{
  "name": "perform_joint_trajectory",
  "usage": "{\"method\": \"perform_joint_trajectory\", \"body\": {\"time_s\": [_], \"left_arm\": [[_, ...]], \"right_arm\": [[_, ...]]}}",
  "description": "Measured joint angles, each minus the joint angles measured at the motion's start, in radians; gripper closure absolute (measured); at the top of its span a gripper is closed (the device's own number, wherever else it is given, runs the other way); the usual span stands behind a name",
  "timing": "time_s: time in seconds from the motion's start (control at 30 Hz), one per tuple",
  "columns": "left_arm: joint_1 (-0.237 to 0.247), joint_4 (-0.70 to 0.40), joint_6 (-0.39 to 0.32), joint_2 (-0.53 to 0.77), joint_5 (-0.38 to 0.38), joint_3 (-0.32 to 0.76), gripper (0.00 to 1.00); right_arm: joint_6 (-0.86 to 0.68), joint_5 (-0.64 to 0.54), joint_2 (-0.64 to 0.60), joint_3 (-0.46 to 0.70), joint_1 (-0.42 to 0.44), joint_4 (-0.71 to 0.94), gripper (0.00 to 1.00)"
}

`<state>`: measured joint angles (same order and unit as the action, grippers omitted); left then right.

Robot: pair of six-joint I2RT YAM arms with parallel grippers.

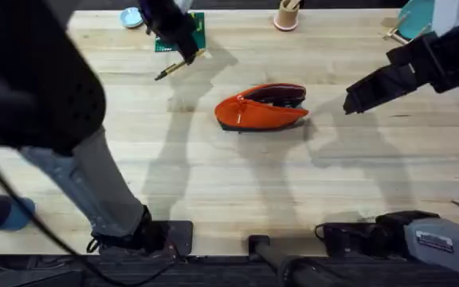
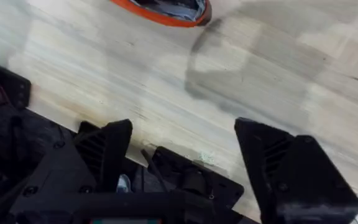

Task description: Unzip the bag, pick up the pens from the table one at a time and place them inside, then zip the bag closed.

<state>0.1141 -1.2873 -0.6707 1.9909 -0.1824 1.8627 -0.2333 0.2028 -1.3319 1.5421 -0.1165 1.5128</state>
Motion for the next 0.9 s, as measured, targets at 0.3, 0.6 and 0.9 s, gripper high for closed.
{"method": "perform_joint_trajectory", "body": {"time_s": [0.3,0.6,0.9], "left_arm": [[0.078,-0.135,0.043,-0.166,-0.013,0.011,0.957],[0.18,-0.136,0.086,-0.231,-0.046,-0.004,0.957],[0.253,0.01,0.152,-0.427,-0.073,-0.243,0.957]], "right_arm": [[0.0,0.0,0.0,0.0,0.0,0.0,0.005],[0.0,0.0,0.0,0.0,0.0,0.0,0.006],[-0.003,0.0,0.0,0.0,0.0,0.0,0.006]]}}
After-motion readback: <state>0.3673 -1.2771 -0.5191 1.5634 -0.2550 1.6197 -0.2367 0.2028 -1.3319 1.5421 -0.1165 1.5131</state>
